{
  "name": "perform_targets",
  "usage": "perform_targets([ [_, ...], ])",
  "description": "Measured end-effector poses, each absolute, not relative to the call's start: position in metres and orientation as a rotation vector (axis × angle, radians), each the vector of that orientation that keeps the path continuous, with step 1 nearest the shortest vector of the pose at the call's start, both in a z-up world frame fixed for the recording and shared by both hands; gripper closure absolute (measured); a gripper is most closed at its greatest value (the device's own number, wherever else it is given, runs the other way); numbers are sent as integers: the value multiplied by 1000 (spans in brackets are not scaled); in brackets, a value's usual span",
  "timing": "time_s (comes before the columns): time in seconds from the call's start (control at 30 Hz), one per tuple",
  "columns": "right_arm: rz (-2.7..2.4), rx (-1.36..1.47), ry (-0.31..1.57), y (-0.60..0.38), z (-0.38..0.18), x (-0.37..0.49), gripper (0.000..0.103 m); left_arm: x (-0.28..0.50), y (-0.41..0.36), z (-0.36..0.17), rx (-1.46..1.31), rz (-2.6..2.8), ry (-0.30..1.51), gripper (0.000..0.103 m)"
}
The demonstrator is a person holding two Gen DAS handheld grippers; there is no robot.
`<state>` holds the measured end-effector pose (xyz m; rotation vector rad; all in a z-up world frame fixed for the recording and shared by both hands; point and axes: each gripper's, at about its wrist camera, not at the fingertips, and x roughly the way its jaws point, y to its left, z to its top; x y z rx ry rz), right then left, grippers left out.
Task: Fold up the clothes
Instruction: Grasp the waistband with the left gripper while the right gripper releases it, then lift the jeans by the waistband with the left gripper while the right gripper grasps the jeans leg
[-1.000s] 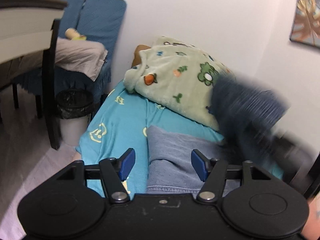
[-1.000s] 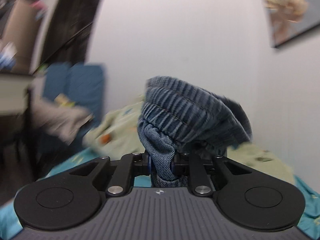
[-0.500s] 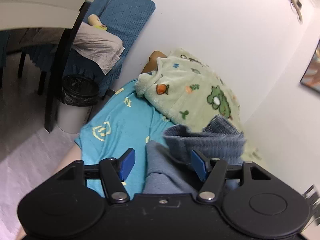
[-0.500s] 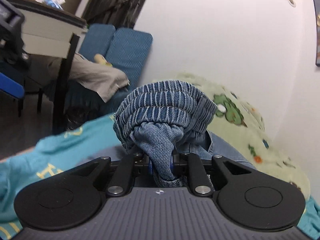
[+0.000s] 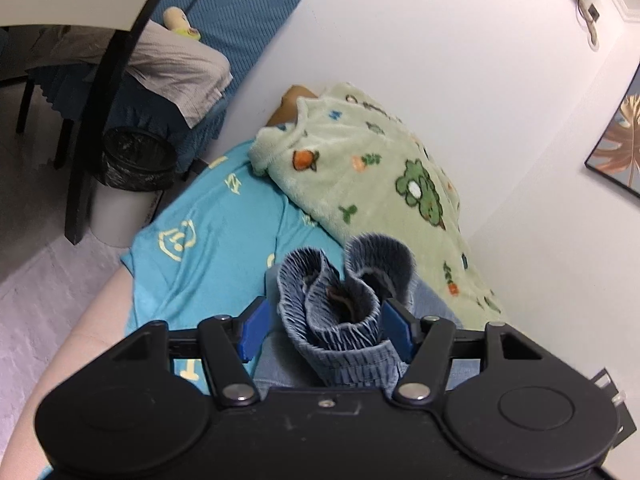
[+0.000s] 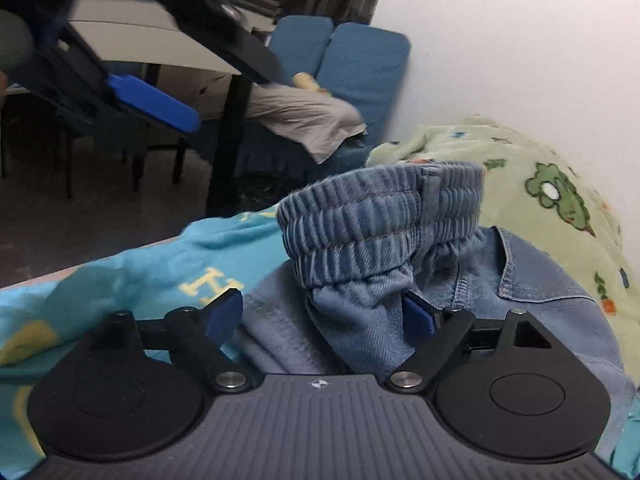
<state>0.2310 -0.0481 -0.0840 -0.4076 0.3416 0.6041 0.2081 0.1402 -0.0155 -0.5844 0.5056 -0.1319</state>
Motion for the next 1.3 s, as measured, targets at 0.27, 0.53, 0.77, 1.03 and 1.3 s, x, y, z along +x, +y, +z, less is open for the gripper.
perform_targets([
  [0.27,541,-229,446,-108,-45,198,20,214,117,-29,-560,-186,552,43],
  [0.53,330,-69,412,-163,-52,185,20,216,98,-44,-535,-176,581,42],
  [0.77,283,46,426,-177,-57,202,21,233,84,-62,-602,-154,536,38],
  [1.03,223,176,504,-197,-68,211,21,260,90,-75,-686,-75,489,37],
  [1.3,211,228,508,-205,-69,212,21,251,95,-59,-665,-57,414,75],
])
